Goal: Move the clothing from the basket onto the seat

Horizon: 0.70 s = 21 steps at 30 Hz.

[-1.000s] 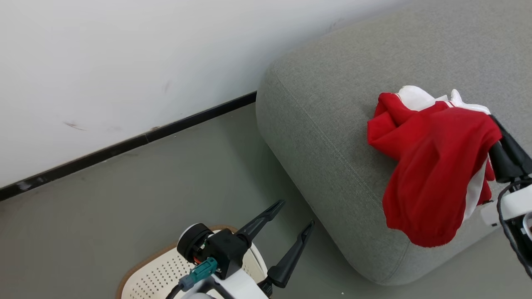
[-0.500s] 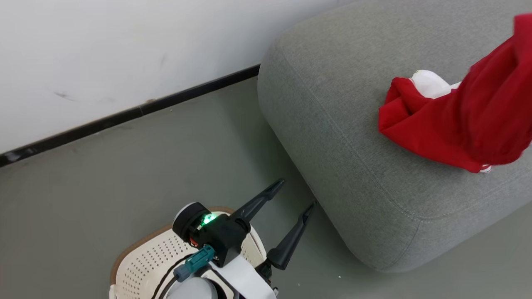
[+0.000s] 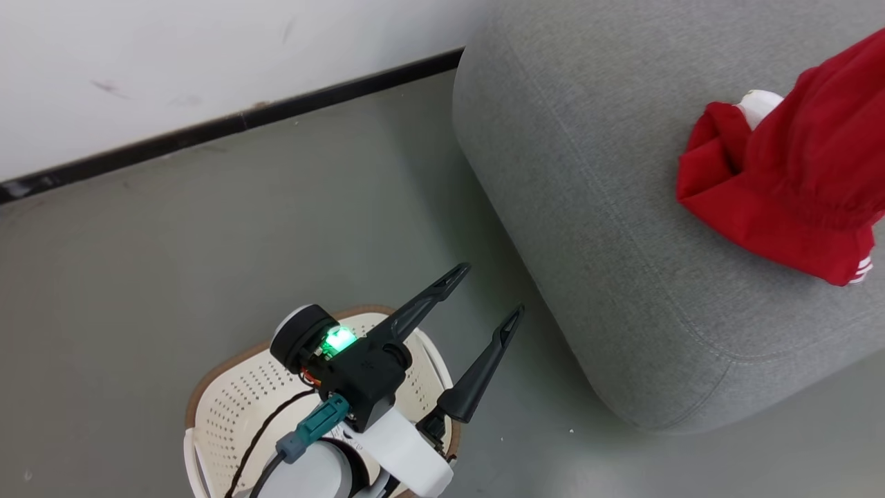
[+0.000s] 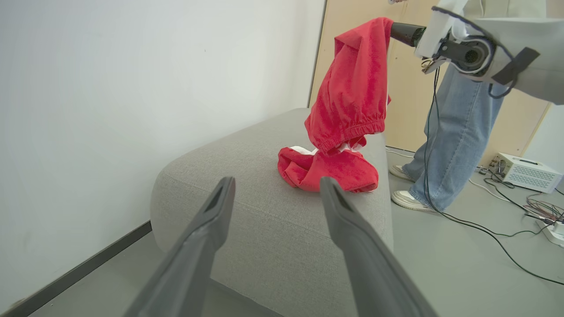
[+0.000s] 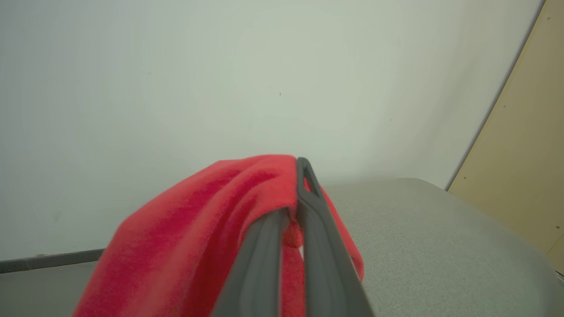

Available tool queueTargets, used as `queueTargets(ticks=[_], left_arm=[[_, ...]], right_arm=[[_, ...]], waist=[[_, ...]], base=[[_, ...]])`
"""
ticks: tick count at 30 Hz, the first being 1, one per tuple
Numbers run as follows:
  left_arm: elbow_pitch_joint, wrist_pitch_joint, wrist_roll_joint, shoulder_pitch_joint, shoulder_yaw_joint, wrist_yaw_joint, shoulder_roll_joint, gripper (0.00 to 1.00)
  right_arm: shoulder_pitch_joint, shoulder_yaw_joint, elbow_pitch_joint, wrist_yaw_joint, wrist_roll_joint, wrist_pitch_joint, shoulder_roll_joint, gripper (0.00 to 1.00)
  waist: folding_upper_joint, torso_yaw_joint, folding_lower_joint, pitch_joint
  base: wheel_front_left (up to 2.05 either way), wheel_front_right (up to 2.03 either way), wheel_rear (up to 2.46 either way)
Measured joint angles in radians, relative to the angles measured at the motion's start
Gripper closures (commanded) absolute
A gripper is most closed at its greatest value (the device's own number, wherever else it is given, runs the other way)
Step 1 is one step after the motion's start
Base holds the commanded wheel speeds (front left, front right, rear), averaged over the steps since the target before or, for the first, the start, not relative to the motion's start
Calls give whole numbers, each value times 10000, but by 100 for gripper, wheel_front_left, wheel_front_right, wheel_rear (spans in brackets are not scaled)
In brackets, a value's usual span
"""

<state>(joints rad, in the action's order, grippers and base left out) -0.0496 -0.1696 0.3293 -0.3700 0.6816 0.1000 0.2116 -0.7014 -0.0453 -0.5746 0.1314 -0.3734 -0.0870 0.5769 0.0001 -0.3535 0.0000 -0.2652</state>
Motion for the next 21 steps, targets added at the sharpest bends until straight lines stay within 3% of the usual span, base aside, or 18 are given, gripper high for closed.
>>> queueTargets(ticks=[15, 21], left_arm=[[562, 481, -395, -701, 278, -13, 130, 0], [677, 727, -449, -993, 410, 59, 251, 0]], right_arm=[[-824, -803, -1461, 0, 832, -1097, 249, 100], [-1002, -761, -2011, 0, 1045, -1126, -167, 100]], waist=[[0, 556, 0, -1168], [0, 727, 0, -1596]], base=[[0, 0, 0], [0, 0, 0]])
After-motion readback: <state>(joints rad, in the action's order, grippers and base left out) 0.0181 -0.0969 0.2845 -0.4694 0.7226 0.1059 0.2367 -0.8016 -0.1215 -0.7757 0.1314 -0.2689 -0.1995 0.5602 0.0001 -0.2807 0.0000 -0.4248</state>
